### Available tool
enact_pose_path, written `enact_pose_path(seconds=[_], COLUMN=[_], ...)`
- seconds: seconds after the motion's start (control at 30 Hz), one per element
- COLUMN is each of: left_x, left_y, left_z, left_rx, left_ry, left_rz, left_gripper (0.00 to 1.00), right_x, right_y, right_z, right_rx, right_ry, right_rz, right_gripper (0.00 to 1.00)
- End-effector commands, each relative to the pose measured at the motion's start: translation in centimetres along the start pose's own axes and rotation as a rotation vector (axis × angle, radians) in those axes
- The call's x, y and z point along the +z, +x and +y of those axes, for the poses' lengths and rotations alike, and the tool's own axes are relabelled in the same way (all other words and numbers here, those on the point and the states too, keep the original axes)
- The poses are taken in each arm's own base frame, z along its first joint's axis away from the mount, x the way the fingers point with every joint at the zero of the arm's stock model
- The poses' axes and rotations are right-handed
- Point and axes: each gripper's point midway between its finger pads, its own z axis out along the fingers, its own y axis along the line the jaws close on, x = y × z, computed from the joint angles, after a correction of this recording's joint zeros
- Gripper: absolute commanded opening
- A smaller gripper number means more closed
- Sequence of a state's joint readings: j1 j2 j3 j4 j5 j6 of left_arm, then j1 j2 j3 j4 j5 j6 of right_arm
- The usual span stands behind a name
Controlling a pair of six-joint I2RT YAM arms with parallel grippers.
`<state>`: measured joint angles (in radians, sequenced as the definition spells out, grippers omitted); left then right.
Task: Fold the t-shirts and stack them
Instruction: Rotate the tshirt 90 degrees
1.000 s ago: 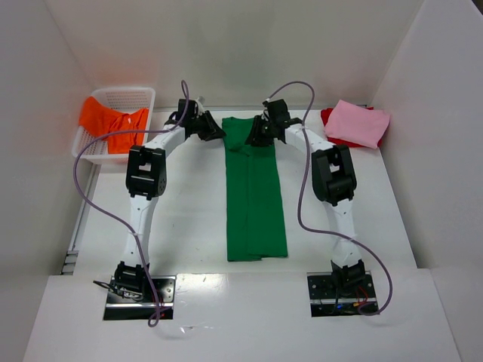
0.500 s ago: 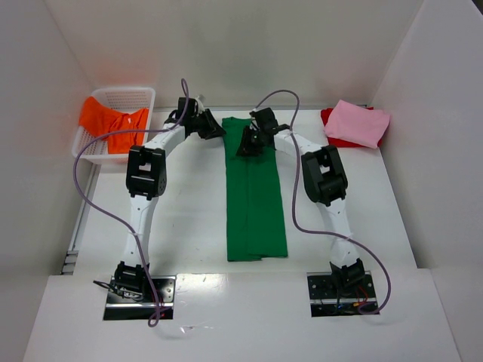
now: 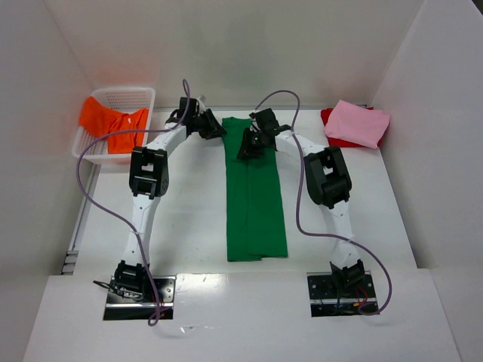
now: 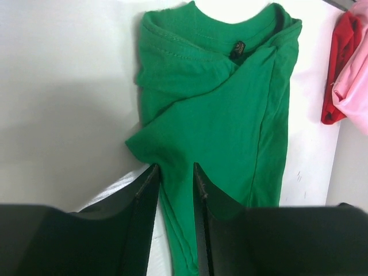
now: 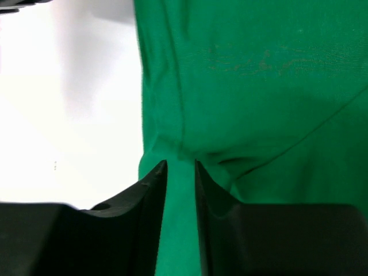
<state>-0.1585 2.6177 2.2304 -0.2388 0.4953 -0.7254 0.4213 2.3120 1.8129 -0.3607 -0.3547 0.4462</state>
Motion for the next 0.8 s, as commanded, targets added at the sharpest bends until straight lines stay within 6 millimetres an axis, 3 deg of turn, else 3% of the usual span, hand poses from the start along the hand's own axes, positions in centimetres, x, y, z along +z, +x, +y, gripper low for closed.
enact_pose_path(seconds=[0.0,0.17,0.2,0.3,0.33,0.37,0.4,0.47,0.53,0.57,0.6,0.77], left_x=[-0.4,-0.2,-0.3,0.5,0.2,0.5,0.2,0.6,0.0,-0.2,-0.4,-1.8], left_y=[-1.7,-2.4,-2.8,-1.9,-3.0,-2.6,-3.6,-3.1,-3.7,-3.9,-4.1,-5.4], left_z=[-1.1,-1.3,-1.7,-0.4,-1.5,-0.8,-1.6,-0.5,-1.4,-0.9,0.1,-0.6], left_rx=[0.049,0.061,0.068,0.042,0.067,0.061,0.079,0.065,0.069,0.07,0.082,0.153], left_ry=[0.024,0.018,0.025,-0.001,0.016,0.002,0.009,-0.023,-0.008,-0.044,-0.103,-0.175], left_rz=[-0.01,-0.02,-0.03,0.006,-0.018,0.001,-0.025,-0.017,-0.039,-0.05,-0.066,-0.12], left_gripper=[0.38,0.32,0.31,0.27,0.27,0.25,0.21,0.14,0.08,0.02,0.0,0.0], right_x=[-5.0,-7.9,-8.0,-8.2,-8.2,-8.0,-7.8,-8.3,-8.2,-8.2,-8.3,-8.8], right_y=[-4.6,-8.2,-8.4,-9.0,-9.0,-8.7,-8.2,-8.6,-8.4,-8.4,-8.4,-8.8], right_z=[2.9,1.5,1.2,-0.4,-1.2,-1.6,-1.9,-2.2,-2.5,-2.5,-2.6,-3.4], right_rx=[-0.044,-0.039,-0.037,-0.027,-0.016,-0.011,-0.006,-0.003,-0.009,-0.01,-0.007,-0.005], right_ry=[-0.036,0.006,0.019,0.045,0.056,0.062,0.067,0.072,0.08,0.08,0.082,0.092], right_rz=[-0.127,-0.233,-0.242,-0.253,-0.252,-0.243,-0.232,-0.247,-0.244,-0.244,-0.246,-0.253], right_gripper=[0.33,0.34,0.34,0.34,0.34,0.34,0.34,0.34,0.34,0.34,0.34,0.36])
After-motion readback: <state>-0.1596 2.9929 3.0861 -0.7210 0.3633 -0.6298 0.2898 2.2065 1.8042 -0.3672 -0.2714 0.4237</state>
